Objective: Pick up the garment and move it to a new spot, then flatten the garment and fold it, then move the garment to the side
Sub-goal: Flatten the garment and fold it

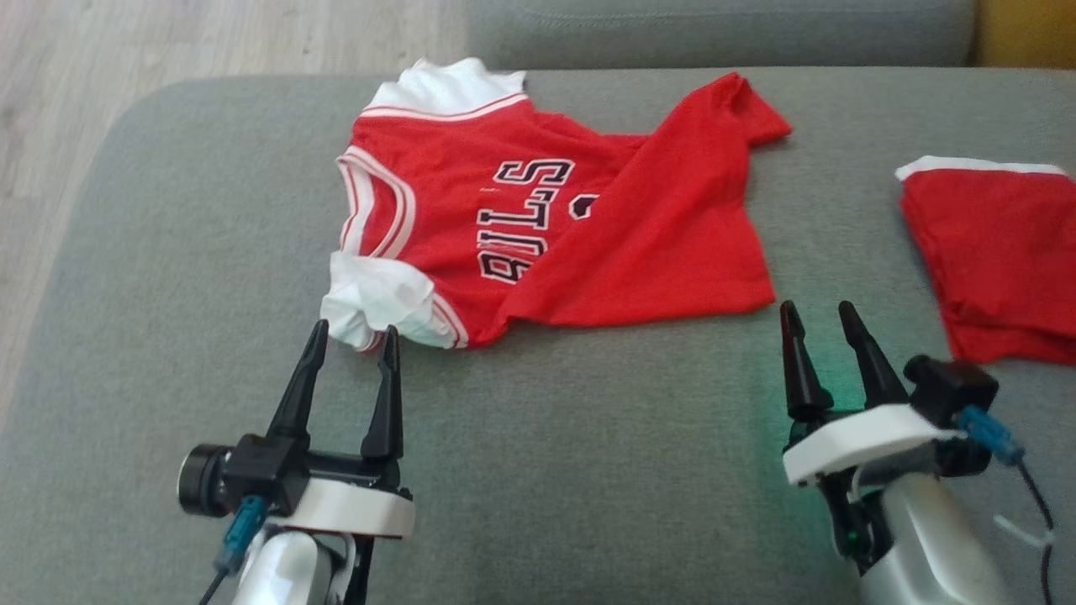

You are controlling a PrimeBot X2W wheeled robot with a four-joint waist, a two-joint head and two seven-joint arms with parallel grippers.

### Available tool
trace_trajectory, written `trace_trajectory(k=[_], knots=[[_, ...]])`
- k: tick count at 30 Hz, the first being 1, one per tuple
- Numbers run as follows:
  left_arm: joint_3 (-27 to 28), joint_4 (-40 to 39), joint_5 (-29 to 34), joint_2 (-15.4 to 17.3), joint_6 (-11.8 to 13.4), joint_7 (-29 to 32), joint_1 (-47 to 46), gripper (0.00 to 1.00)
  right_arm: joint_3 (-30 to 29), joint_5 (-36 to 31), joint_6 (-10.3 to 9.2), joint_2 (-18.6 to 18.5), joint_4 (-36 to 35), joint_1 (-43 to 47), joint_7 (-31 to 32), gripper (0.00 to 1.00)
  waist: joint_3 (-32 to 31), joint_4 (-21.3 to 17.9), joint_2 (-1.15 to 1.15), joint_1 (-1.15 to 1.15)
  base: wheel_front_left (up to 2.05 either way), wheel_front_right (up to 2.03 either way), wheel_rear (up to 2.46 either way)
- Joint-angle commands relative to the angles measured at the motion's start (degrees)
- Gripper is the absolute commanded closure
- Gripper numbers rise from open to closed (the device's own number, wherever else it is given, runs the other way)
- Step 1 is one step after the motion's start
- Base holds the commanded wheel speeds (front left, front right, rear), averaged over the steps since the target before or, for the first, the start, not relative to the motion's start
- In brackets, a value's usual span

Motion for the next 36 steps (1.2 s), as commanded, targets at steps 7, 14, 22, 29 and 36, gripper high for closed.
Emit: trace_trajectory(k=[7,14,22,29,36], knots=[[0.81,-1.25,0.35,0.04,-0.89,-0.29,-3.40,0.00,-1.94,0.83,-0.04,0.20,6.59,-7.39,4.75,0.00,2.74,3.32,0.00,0.00,0.00,0.00,0.00],[0.50,-0.79,0.34,-0.17,-1.18,-0.29,-4.47,0.00,-2.73,-0.52,-0.04,0.20,19.43,-14.30,4.94,0.00,4.40,6.03,0.00,0.00,0.00,0.00,0.00],[1.11,-0.36,0.20,-0.27,-0.72,-0.29,-4.72,0.00,-3.29,-2.95,-0.04,0.20,27.33,-18.07,1.15,1.00,3.76,5.71,0.00,0.00,0.00,0.00,0.00],[2.43,-0.28,0.33,-0.09,-0.33,-0.29,-3.73,0.00,-12.11,-9.14,-0.04,0.20,28.18,-17.06,-1.21,1.00,1.63,2.63,0.00,0.00,0.00,0.00,0.00],[3.05,0.00,0.54,-0.03,-0.28,-0.29,-3.10,0.00,-18.26,-14.53,-0.04,0.20,24.59,-12.74,-1.50,1.00,-0.25,0.36,0.00,0.00,0.00,0.00,0.00]])
